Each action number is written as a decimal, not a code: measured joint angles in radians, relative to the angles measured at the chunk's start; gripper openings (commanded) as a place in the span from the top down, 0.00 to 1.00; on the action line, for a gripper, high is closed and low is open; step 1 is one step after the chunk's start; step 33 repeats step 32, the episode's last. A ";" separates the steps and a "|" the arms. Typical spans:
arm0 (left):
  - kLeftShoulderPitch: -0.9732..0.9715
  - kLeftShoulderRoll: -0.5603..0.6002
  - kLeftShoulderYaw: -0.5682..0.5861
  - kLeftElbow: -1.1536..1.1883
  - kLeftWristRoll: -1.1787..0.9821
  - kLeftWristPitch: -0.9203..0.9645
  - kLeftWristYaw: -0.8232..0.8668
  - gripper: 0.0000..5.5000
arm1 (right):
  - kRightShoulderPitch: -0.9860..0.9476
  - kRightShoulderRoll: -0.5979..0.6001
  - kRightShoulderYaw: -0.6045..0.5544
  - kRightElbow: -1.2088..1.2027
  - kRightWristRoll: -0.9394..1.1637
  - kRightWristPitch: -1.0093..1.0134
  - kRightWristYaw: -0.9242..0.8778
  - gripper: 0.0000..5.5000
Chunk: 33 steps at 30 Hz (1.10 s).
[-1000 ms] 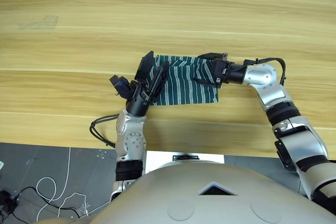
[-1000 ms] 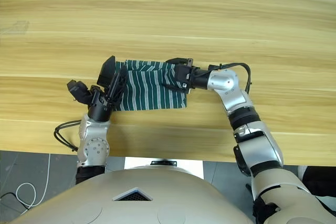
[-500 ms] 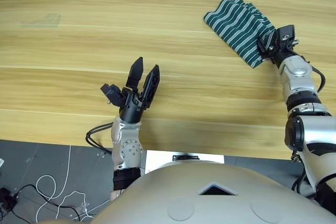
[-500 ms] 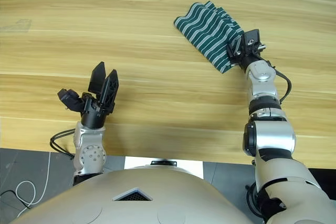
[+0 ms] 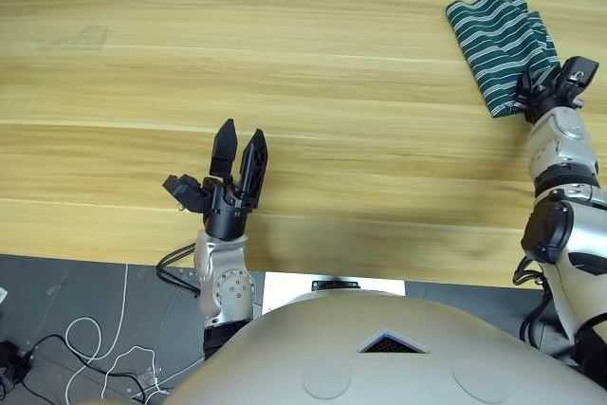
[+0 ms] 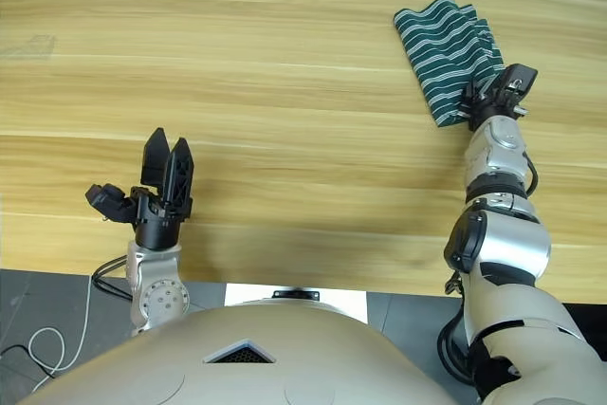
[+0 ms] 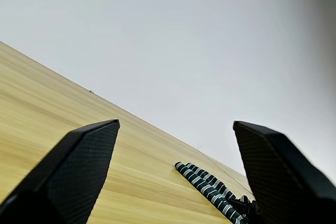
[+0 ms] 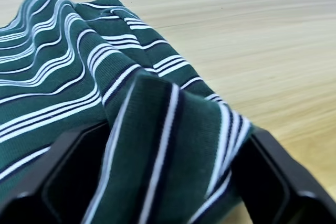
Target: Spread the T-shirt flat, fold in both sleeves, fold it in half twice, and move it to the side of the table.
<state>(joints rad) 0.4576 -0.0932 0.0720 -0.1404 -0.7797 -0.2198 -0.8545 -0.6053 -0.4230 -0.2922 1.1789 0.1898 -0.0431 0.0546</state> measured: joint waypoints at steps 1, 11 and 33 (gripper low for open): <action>0.000 0.000 0.002 0.004 0.000 -0.003 0.000 0.27 | 0.000 0.011 -0.005 -0.009 0.002 0.002 -0.017 0.32; 0.002 0.000 0.030 0.030 -0.011 -0.026 -0.008 0.27 | -0.009 0.103 -0.064 -0.068 0.023 0.016 -0.205 0.32; -0.514 0.041 0.200 0.493 0.390 -0.205 0.576 0.27 | 0.195 0.401 0.367 -0.338 -0.372 -0.507 -0.163 0.32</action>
